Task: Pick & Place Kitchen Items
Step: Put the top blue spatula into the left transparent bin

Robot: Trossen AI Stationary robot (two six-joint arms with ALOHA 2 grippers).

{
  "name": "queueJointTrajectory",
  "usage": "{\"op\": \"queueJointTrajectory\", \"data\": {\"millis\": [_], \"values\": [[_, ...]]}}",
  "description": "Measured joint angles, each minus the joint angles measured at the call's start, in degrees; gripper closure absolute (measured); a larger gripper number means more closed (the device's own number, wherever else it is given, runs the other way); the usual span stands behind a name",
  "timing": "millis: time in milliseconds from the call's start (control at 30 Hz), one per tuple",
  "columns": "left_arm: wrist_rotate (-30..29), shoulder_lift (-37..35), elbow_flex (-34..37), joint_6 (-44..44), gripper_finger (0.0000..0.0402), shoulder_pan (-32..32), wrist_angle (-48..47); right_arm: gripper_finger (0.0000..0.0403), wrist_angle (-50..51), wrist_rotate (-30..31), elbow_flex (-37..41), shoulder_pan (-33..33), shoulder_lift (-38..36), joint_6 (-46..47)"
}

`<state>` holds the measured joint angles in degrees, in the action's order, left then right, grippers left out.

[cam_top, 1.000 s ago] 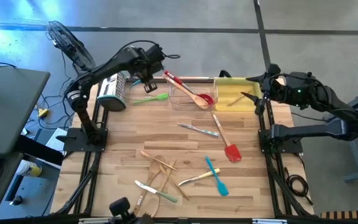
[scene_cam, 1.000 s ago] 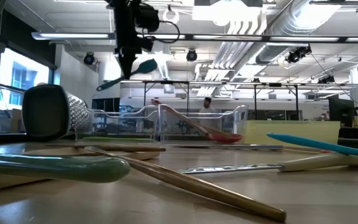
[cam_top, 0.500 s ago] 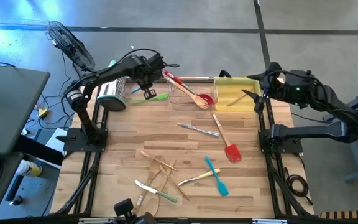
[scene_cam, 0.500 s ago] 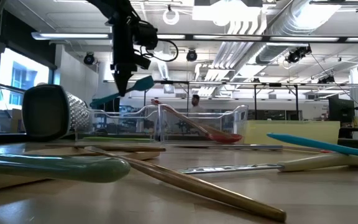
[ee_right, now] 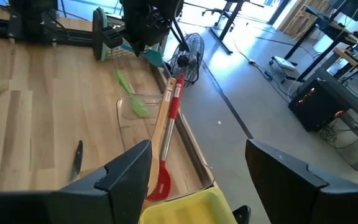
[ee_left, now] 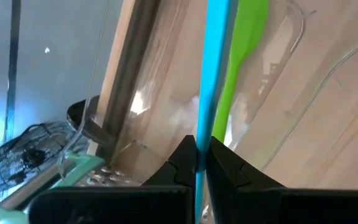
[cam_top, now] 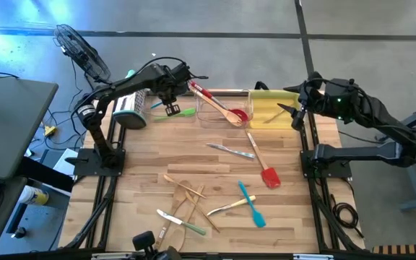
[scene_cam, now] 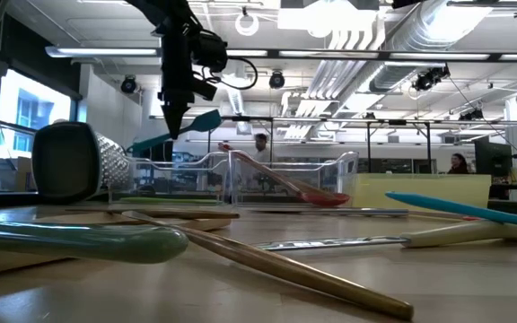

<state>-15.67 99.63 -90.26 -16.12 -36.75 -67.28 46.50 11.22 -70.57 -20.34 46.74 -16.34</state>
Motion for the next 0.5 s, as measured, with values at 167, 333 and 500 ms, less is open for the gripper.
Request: {"op": "queueJointTrajectory", "data": {"millis": [167,333,500], "values": [[0.6,0.0,0.0,-0.5,0.0394,0.0,-0.2,0.0150,0.0,-2.5,0.0,-1.6,0.7,0.0],[1.8,0.0,0.0,-3.7,0.0394,0.0,0.3,0.0150,0.0,-4.4,0.0,-3.0,1.0,0.0],[2.0,0.0,0.0,-5.3,0.0394,0.0,1.7,0.0150,0.0,-5.8,0.0,-3.8,1.0,0.0]]}}
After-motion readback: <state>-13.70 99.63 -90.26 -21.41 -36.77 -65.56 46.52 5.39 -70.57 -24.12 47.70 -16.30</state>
